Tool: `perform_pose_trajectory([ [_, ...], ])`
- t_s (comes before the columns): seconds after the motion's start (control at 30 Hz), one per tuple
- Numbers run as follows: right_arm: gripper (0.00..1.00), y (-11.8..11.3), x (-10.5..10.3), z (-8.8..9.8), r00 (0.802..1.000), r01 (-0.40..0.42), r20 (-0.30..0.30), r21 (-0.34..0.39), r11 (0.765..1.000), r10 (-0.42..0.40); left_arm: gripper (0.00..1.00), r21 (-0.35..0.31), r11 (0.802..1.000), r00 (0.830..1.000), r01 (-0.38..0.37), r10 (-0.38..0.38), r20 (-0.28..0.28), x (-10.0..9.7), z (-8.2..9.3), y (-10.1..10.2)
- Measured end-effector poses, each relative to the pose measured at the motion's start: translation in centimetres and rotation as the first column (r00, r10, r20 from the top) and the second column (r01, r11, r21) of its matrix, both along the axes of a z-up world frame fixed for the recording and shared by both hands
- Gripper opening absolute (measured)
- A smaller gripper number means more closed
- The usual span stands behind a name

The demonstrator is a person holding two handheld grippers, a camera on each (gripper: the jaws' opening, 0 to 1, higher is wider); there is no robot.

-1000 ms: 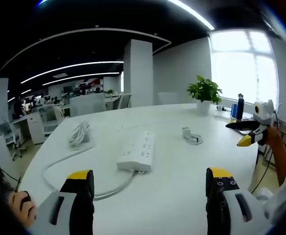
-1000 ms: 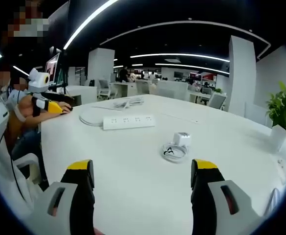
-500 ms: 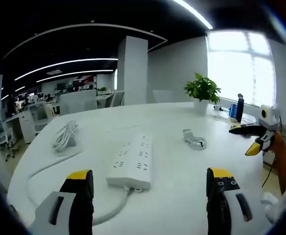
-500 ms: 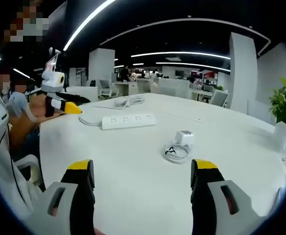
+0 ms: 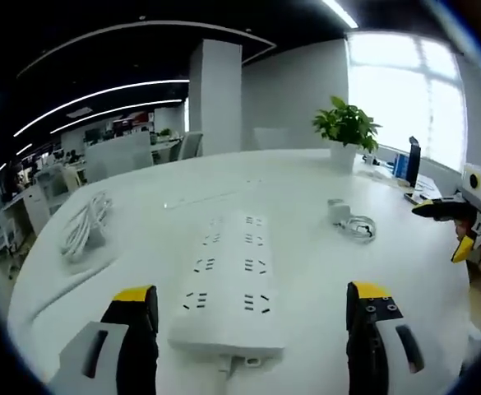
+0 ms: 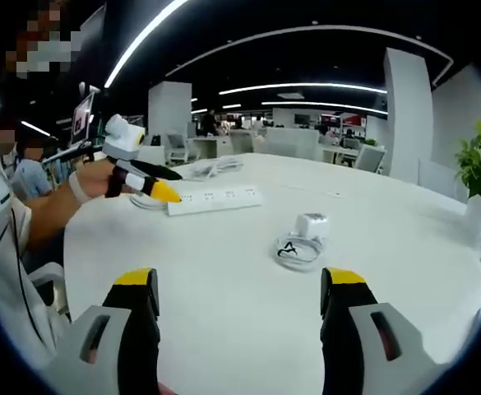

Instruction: Straighten the power strip on the desk, plug the charger into it

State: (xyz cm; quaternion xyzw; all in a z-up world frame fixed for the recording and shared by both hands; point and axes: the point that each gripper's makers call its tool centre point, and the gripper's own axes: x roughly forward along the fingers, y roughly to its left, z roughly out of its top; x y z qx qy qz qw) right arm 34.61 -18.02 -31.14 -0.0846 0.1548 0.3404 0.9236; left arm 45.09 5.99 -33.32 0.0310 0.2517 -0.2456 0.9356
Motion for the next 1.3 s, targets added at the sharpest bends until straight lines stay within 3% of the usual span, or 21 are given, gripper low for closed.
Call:
perform_pose_trajectory([
  [0.3, 0.79, 0.2, 0.7, -0.9, 1.0, -0.003, -0.021, 0.011, 1.0, 0.003, 0.9, 0.053, 0.999, 0.998, -0.002, 0.006, -0.057, 2.8, -2.1, 0.1],
  [0.4, 0.79, 0.3, 0.9, -1.1, 1.0, -0.006, -0.027, 0.017, 1.0, 0.007, 0.85, 0.081, 0.997, 0.997, 0.008, -0.001, -0.083, 3.1, -2.7, 0.0],
  [0.57, 0.79, 0.6, 1.2, -1.3, 0.999, -0.016, -0.033, 0.025, 1.0, 0.016, 0.84, 0.124, 0.992, 0.993, 0.027, -0.013, -0.116, 3.8, -3.4, -0.1],
  [1.0, 0.78, 1.4, 2.0, -0.9, 0.997, -0.06, -0.038, 0.012, 0.998, 0.061, 0.78, 0.108, 0.994, 0.988, 0.031, -0.015, -0.152, 3.7, -4.3, -0.2],
  [1.23, 0.78, 3.0, 3.0, 0.1, 0.991, -0.133, -0.017, -0.063, 0.989, 0.133, 0.78, 0.106, 0.993, 0.986, 0.041, -0.023, -0.162, 3.5, -4.4, -0.3],
  [1.3, 0.78, 3.3, 3.4, 0.6, 0.989, -0.147, -0.01, -0.081, 0.986, 0.146, 0.78, 0.122, 0.991, 0.981, 0.06, -0.036, -0.188, 3.3, -4.3, -0.3],
])
